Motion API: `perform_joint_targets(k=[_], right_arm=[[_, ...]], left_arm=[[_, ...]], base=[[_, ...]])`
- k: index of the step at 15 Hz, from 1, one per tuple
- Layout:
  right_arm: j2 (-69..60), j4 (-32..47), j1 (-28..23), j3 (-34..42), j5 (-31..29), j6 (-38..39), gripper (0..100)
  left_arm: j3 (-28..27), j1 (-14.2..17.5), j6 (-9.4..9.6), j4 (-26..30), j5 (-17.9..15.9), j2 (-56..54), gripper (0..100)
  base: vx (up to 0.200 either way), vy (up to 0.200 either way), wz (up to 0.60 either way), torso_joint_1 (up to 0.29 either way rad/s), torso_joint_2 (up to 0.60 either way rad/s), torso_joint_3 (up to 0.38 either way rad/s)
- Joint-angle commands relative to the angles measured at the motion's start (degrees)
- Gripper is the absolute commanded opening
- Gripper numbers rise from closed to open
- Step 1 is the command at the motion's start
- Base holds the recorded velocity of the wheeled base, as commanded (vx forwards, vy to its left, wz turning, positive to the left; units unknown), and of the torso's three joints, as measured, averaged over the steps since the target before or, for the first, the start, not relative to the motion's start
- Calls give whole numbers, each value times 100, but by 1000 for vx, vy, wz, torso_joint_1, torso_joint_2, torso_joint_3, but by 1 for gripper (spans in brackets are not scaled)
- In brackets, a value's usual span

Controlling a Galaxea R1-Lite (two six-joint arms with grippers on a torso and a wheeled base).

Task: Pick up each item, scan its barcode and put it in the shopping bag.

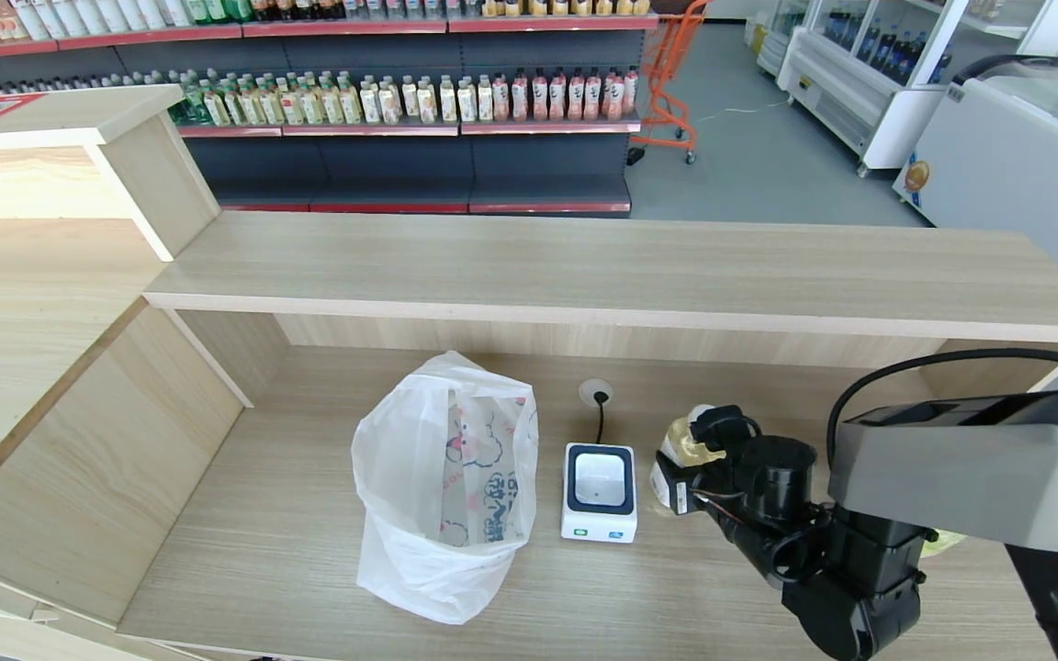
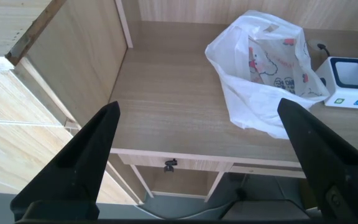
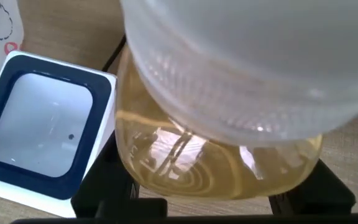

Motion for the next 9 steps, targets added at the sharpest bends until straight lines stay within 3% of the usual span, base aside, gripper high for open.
perform_joint_targets(k=[1, 2, 3, 4, 6, 7, 8, 9], right_arm=[[-497, 56, -77, 164, 9, 73, 0], [-813, 240, -139, 270, 27, 196, 0], [-1807, 1014, -306, 454, 458, 627, 0], [-2641, 1752, -464, 463, 1275, 987, 0], [-4215, 3290, -1097, 490, 3455, 1251, 0], [-4514, 3686, -1334, 481, 4061, 1251, 0], [-4962, 4424, -1773, 481, 5230, 1224, 0], [-5173, 4661, -2028, 498, 6179, 1242, 0]], left_arm=[[0, 1, 0, 0, 1, -2, 100], [-9, 1, 0, 0, 1, -2, 100], [0, 1, 0, 0, 1, 6, 100], [0, 1, 0, 0, 1, -2, 100], [0, 1, 0, 0, 1, -2, 100], [0, 1, 0, 0, 1, -2, 100], [0, 1, 0, 0, 1, -2, 100], [0, 1, 0, 0, 1, -2, 100]], base=[[0, 0, 0, 0, 0, 0], [0, 0, 0, 0, 0, 0], [0, 0, 0, 0, 0, 0], [0, 0, 0, 0, 0, 0], [0, 0, 0, 0, 0, 0], [0, 0, 0, 0, 0, 0], [0, 0, 0, 0, 0, 0], [0, 0, 0, 0, 0, 0]])
